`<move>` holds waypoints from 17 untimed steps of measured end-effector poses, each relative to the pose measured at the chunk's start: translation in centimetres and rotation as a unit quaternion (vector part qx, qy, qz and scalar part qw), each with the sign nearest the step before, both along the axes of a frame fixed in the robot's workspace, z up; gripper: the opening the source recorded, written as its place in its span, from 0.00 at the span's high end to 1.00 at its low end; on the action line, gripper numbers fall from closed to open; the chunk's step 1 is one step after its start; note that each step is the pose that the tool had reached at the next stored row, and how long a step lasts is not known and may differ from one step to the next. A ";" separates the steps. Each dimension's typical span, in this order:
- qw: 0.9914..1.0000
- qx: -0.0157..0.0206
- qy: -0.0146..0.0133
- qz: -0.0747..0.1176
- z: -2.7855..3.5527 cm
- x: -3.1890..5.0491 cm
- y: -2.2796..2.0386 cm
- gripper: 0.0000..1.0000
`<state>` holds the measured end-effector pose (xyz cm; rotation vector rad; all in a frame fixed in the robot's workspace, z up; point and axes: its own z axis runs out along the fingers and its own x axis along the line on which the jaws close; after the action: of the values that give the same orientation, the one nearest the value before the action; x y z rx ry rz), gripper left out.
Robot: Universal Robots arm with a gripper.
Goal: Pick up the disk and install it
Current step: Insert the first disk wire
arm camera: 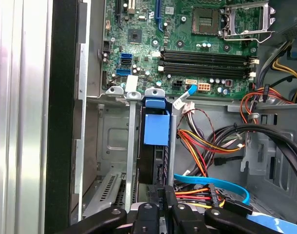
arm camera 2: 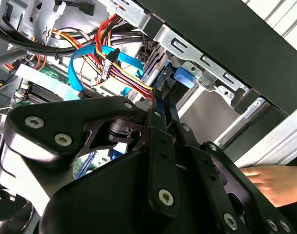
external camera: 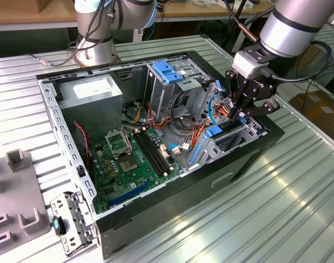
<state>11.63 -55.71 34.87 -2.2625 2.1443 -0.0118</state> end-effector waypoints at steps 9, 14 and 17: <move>1.000 0.000 0.000 -0.002 -0.09 0.01 0.00 0.83; 1.000 0.000 0.000 -0.004 -0.22 0.06 -0.01 0.83; 1.000 0.000 0.000 -0.005 -0.23 0.08 -0.03 0.83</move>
<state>11.71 -55.74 34.64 -2.2513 2.1560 -0.0111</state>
